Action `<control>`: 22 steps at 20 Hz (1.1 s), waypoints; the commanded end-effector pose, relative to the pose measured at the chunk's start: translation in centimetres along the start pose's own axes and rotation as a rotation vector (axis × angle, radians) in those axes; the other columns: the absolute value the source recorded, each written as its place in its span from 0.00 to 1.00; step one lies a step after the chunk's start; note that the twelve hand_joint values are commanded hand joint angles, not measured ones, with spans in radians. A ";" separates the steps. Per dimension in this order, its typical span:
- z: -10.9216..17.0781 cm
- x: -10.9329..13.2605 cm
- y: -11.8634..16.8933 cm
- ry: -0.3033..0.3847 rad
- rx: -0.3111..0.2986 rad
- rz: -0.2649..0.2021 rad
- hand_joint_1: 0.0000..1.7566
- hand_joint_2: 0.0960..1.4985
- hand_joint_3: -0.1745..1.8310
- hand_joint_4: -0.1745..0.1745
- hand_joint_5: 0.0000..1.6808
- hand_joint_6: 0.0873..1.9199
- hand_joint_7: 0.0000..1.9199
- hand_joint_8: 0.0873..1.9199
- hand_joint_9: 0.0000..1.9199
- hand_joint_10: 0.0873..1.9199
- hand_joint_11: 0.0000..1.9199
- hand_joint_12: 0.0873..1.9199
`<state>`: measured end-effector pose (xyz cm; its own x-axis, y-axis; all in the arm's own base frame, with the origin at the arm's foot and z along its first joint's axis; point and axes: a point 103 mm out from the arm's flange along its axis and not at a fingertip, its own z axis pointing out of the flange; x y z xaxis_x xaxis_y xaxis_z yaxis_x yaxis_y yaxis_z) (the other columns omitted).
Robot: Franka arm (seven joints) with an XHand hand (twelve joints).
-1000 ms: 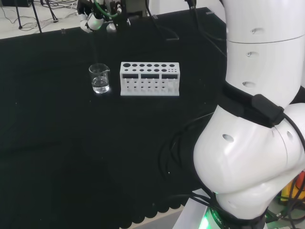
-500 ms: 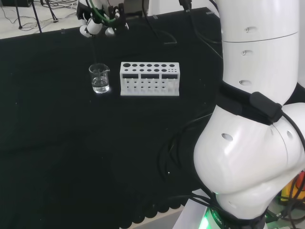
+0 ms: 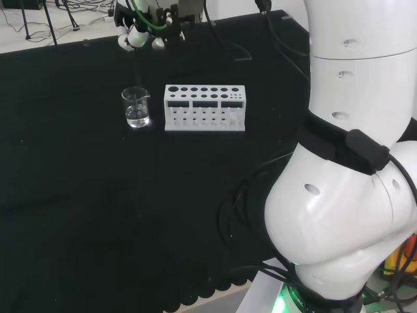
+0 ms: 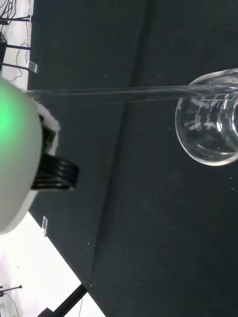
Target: Stir in the beaker to the left of the white test tube rack with the glass rod.
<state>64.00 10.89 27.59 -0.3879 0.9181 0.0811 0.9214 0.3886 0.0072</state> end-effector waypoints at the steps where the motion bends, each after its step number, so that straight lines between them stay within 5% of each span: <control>1: 0.0 1.3 -0.9 0.001 0.005 0.006 0.69 0.34 0.54 0.00 0.70 0.47 0.81 0.53 0.98 0.36 0.95 0.35; 10: 0.5 3.2 0.6 0.008 0.006 -0.016 0.69 0.33 0.54 0.00 0.70 0.47 0.81 0.53 0.98 0.36 0.95 0.35; 16: 0.4 0.9 1.9 0.009 -0.005 0.006 0.69 0.33 0.54 0.00 0.70 0.47 0.81 0.53 0.98 0.36 0.95 0.35; 22: 0.2 -1.6 -0.5 0.004 -0.005 0.052 0.69 0.33 0.54 0.00 0.70 0.47 0.81 0.53 0.98 0.36 0.95 0.35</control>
<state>65.37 11.62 27.28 -0.3715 0.9241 0.0894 0.9282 0.3719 0.0132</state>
